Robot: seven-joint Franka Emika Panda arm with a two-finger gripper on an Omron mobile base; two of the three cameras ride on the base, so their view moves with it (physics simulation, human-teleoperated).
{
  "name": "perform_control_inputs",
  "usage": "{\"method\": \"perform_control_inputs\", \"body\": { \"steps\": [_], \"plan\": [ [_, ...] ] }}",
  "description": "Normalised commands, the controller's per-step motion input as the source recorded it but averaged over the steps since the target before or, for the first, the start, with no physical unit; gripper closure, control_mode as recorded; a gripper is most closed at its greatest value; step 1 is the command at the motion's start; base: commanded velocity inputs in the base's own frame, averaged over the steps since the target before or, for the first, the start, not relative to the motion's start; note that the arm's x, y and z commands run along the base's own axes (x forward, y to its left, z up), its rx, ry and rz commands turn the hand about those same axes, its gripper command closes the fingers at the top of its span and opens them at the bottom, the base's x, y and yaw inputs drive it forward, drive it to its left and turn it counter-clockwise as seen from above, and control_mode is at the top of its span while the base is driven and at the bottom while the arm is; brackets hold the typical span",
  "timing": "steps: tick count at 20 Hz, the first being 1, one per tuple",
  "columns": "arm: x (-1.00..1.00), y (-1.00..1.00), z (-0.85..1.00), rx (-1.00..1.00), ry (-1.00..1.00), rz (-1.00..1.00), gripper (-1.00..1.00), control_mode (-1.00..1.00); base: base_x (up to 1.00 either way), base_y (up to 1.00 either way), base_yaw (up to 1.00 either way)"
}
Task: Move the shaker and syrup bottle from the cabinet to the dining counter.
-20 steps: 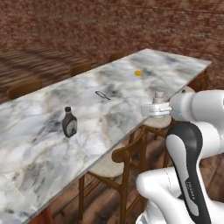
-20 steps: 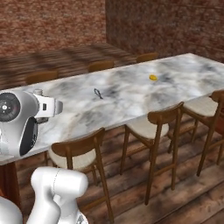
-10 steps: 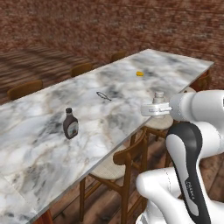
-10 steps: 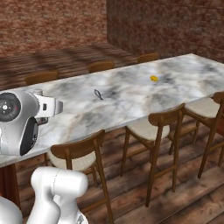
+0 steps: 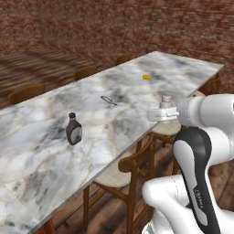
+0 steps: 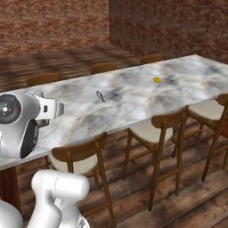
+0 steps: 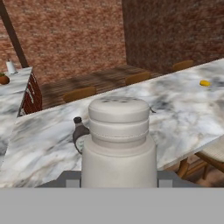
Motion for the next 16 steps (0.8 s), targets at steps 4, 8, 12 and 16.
{"method": "perform_control_inputs", "body": {
  "steps": [4,8,12,16],
  "plan": [
    [0.00,0.00,0.00,0.00,0.00,0.00,1.00,1.00,0.00,0.00,0.00],
    [0.00,0.00,0.00,0.00,0.00,0.00,1.00,1.00,0.00,0.00,0.00],
    [0.00,0.00,0.00,0.00,0.00,0.00,1.00,1.00,0.00,0.00,0.00],
    [0.00,0.00,0.00,0.00,0.00,0.02,1.00,-1.00,0.00,0.00,0.00]
  ]
}}
